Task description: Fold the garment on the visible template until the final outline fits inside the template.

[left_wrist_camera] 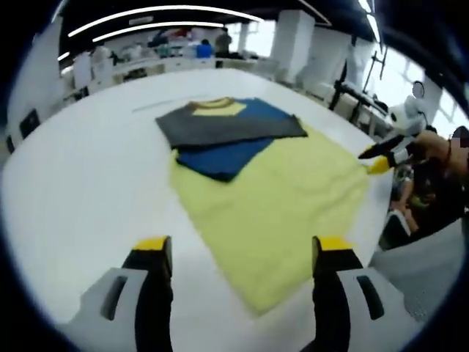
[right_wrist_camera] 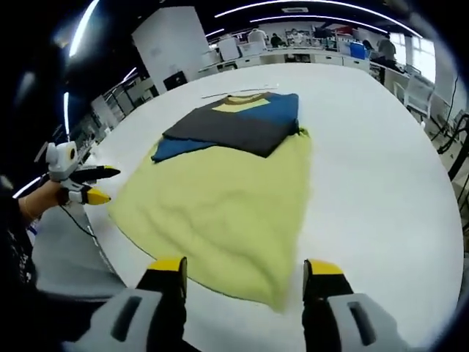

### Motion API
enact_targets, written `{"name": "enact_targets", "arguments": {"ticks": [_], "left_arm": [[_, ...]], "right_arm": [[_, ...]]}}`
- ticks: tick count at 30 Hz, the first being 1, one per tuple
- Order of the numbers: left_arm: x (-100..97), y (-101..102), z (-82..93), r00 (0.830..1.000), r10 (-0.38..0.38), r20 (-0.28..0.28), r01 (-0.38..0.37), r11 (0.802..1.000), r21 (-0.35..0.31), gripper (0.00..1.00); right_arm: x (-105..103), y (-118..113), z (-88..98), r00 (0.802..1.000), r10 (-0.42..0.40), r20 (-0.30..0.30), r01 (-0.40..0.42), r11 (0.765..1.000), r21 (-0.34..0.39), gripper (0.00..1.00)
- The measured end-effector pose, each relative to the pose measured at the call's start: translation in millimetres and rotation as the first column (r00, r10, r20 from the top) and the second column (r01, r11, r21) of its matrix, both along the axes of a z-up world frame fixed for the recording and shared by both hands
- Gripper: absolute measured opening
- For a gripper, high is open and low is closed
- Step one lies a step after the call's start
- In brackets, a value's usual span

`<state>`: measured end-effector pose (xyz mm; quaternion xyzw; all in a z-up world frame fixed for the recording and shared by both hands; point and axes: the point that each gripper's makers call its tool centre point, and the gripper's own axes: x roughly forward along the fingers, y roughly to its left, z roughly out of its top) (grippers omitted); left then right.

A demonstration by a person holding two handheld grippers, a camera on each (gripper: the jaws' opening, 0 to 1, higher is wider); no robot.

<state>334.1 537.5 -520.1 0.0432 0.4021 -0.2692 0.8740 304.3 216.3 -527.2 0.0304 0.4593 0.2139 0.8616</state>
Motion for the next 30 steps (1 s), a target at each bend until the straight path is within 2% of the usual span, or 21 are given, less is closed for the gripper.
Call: {"name": "enact_targets", "arguments": {"ticks": [1, 3, 5, 10, 15, 18, 19, 25, 27, 30], "left_arm": [[-2.9, 1, -2.9, 1.0, 0.011, -0.022, -0.012, 1.0, -0.01, 0.63], [-2.4, 1, -4.1, 1.0, 0.012, -0.004, -0.013, 1.0, -0.026, 0.59], [-9.3, 3, -7.7, 1.0, 0.016, -0.025, -0.016, 1.0, -0.005, 0.55], [-18.2, 0, -8.3, 0.998, 0.029, -0.053, -0.03, 0.999, -0.015, 0.47], [-24.9, 5, -12.9, 0.992, 0.08, -0.097, -0.08, 0.997, -0.002, 0.36], [-32.4, 4, -16.3, 0.988, 0.082, -0.13, -0.083, 0.997, -0.001, 0.3], [-31.1, 3, -15.5, 0.99, 0.079, -0.113, -0.079, 0.997, 0.0, 0.28], [-38.0, 6, -17.5, 0.988, 0.079, -0.134, -0.076, 0.997, 0.028, 0.18], [-40.4, 8, -19.0, 0.988, 0.082, -0.133, -0.075, 0.996, 0.058, 0.14], [-39.9, 8, -18.9, 0.985, 0.101, -0.14, -0.096, 0.994, 0.044, 0.11]], "right_arm": [[-1, -1, -0.7, 1.0, 0.0, -0.002, 0.0, 1.0, -0.008, 0.59], [-2, -3, -2.1, 1.0, -0.005, -0.006, 0.004, 1.0, -0.015, 0.57], [-5, -6, -5.2, 0.999, -0.024, -0.025, 0.023, 1.0, -0.02, 0.52], [-8, -14, -8.5, 0.999, -0.044, -0.032, 0.042, 0.997, -0.06, 0.4], [-11, -20, -9.6, 0.997, -0.058, -0.043, 0.055, 0.995, -0.087, 0.34], [-11, -24, -10.7, 0.998, -0.055, -0.04, 0.05, 0.992, -0.117, 0.29], [-11, -24, -10.9, 0.998, -0.057, -0.038, 0.052, 0.991, -0.122, 0.28], [-11, -28, -12.6, 0.999, -0.045, -0.026, 0.04, 0.985, -0.169, 0.2], [-11, -28, -12.7, 0.999, -0.045, -0.027, 0.04, 0.985, -0.169, 0.19], [-12, -27, -12.9, 0.998, -0.055, -0.029, 0.05, 0.985, -0.165, 0.16]]}}
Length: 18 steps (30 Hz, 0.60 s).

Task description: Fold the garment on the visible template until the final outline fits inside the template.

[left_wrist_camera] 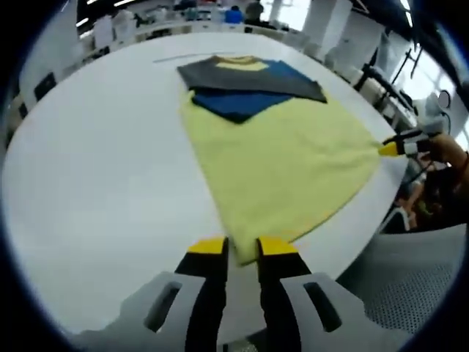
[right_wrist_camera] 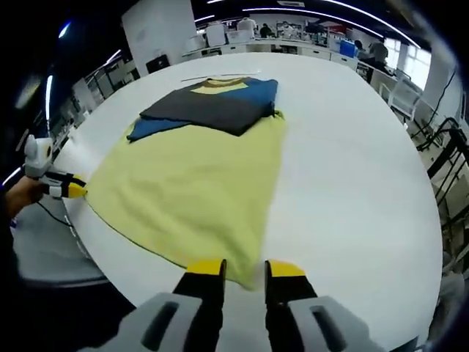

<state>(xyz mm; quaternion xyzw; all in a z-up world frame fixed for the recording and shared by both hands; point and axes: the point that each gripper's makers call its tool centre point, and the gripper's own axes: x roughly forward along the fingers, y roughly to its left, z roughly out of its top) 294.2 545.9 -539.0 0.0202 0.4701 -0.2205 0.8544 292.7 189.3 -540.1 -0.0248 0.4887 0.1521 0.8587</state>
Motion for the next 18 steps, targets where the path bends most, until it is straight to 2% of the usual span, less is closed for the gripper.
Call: {"name": "enact_targets", "arguments": {"ticks": [4, 9, 11, 18], "left_arm": [[-0.9, -0.4, -1.0, 1.0, 0.001, -0.006, -0.001, 1.0, 0.013, 0.08], [0.6, 1.1, -2.2, 1.0, 0.022, -0.004, -0.022, 1.0, 0.009, 0.02], [0.8, 1.3, -2.2, 1.0, 0.028, -0.007, -0.028, 1.0, 0.0, 0.01], [-1.1, 2.3, 0.2, 1.0, 0.006, -0.016, -0.006, 1.0, 0.018, 0.0]], "right_arm": [[-0.6, 0.8, -0.8, 1.0, -0.011, -0.007, 0.011, 1.0, 0.006, 0.09], [-0.4, 2.6, -1.4, 0.999, -0.041, -0.02, 0.042, 0.998, 0.047, 0.0], [-0.8, 1.6, -1.2, 0.998, -0.05, -0.026, 0.051, 0.997, 0.051, 0.0], [-7.3, 2.3, -0.8, 0.999, 0.007, -0.049, -0.006, 0.999, 0.036, 0.0]]}}
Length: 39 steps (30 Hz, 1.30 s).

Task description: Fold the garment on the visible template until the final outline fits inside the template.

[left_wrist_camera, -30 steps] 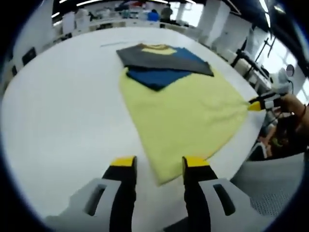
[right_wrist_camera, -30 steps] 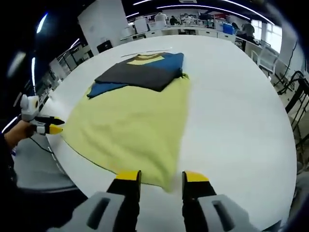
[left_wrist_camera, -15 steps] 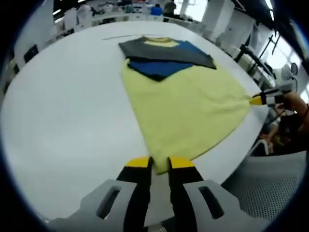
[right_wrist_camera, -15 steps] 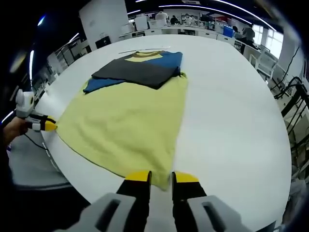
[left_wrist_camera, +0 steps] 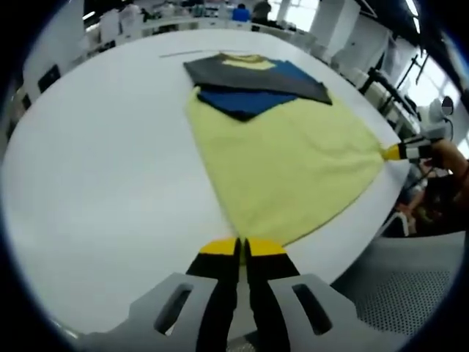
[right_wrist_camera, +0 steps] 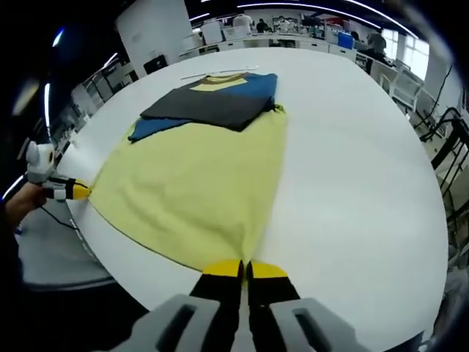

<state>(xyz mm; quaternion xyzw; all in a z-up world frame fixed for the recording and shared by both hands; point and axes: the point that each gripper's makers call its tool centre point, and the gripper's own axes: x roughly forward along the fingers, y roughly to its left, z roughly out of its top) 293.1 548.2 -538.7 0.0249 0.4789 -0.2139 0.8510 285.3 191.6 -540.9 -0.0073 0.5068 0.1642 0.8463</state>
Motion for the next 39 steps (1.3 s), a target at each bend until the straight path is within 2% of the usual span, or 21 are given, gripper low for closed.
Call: {"name": "enact_targets", "arguments": {"ticks": [5, 14, 21, 25, 39], "left_arm": [[-2.6, 4, 0.9, 0.999, -0.032, 0.002, 0.032, 0.999, 0.015, 0.0], [-14.6, 8, 2.6, 0.996, -0.082, -0.021, 0.083, 0.995, 0.046, 0.0], [-27.7, 12, 0.4, 0.996, -0.077, -0.045, 0.079, 0.996, 0.038, 0.0], [-34.7, 13, 3.2, 0.993, -0.111, -0.035, 0.114, 0.991, 0.068, 0.0], [-53.7, 23, 5.3, 0.994, -0.094, -0.056, 0.098, 0.992, 0.081, 0.0]], "right_arm": [[-6, 3, -0.3, 0.998, 0.055, -0.012, -0.056, 0.998, -0.02, 0.0], [-19, 7, -0.8, 0.997, 0.066, -0.045, -0.066, 0.998, 0.0, 0.0], [-28, 11, -1.3, 0.996, 0.075, -0.054, -0.074, 0.997, 0.004, 0.0], [-35, 14, -1.3, 0.995, 0.082, -0.059, -0.082, 0.997, 0.009, 0.0], [-56, 25, -1.7, 0.99, 0.117, -0.074, -0.116, 0.993, 0.025, 0.0]]}}
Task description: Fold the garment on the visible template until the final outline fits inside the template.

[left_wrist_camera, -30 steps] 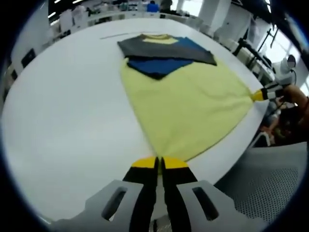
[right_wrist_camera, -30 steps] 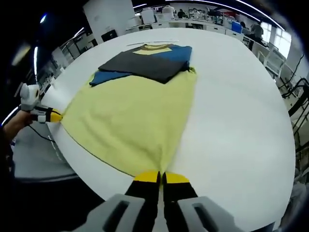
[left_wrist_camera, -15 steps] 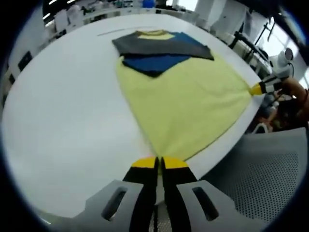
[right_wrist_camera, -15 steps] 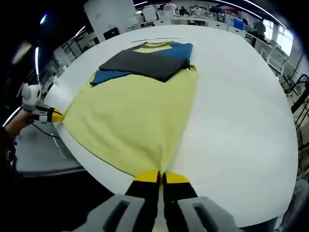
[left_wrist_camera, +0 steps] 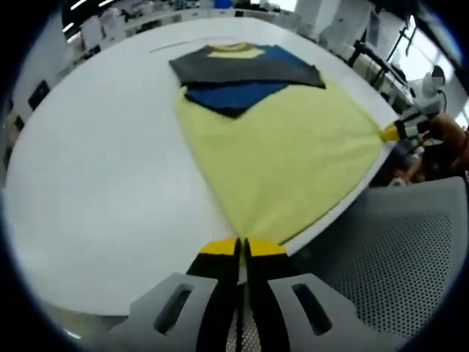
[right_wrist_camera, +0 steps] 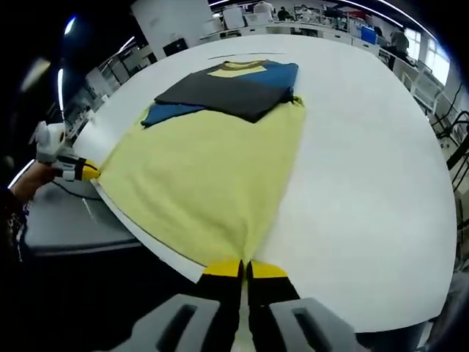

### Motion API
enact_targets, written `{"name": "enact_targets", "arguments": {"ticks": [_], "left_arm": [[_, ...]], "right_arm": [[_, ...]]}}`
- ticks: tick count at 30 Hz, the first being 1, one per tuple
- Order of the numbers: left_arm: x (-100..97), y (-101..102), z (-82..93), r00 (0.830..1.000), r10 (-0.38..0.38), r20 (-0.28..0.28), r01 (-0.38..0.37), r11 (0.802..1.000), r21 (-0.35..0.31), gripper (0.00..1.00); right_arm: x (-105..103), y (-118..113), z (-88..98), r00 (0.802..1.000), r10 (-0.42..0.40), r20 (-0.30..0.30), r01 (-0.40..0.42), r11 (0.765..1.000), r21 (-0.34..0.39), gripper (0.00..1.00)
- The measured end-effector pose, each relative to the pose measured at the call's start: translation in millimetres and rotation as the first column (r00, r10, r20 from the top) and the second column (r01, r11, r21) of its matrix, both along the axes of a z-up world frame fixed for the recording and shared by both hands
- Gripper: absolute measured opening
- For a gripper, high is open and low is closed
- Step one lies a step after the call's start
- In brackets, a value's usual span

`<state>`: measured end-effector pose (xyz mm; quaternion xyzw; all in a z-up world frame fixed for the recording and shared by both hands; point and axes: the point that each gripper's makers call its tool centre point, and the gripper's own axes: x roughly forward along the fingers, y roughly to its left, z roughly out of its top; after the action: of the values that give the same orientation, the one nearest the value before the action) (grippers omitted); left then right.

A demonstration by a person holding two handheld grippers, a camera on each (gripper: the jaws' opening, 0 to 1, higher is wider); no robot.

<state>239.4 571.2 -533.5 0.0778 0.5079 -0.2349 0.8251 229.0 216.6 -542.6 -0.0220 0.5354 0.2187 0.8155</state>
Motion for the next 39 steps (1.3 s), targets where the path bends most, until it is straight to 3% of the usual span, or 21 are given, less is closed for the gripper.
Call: {"name": "enact_targets", "arguments": {"ticks": [18, 24, 33, 39], "left_arm": [[-17.3, 6, 4.2, 1.0, -0.004, -0.015, 0.004, 1.0, 0.008, 0.0], [-18.2, 10, 7.1, 0.999, 0.031, -0.024, -0.031, 0.999, -0.01, 0.0], [-7.7, 8, 26.0, 0.999, 0.041, 0.007, -0.041, 0.999, -0.034, 0.0], [3.0, 6, 38.8, 0.999, 0.036, 0.026, -0.034, 0.998, -0.05, 0.0]], "right_arm": [[-15, 6, -0.3, 0.998, 0.056, -0.017, -0.056, 0.998, -0.008, 0.0], [-20, 9, 1.8, 0.997, 0.077, -0.027, -0.078, 0.997, -0.009, 0.0], [-9, 7, 16.0, 0.998, 0.063, 0.008, -0.063, 0.998, -0.013, 0.0], [9, 7, 33.7, 0.995, 0.074, 0.06, -0.073, 0.997, -0.025, 0.0]]}}
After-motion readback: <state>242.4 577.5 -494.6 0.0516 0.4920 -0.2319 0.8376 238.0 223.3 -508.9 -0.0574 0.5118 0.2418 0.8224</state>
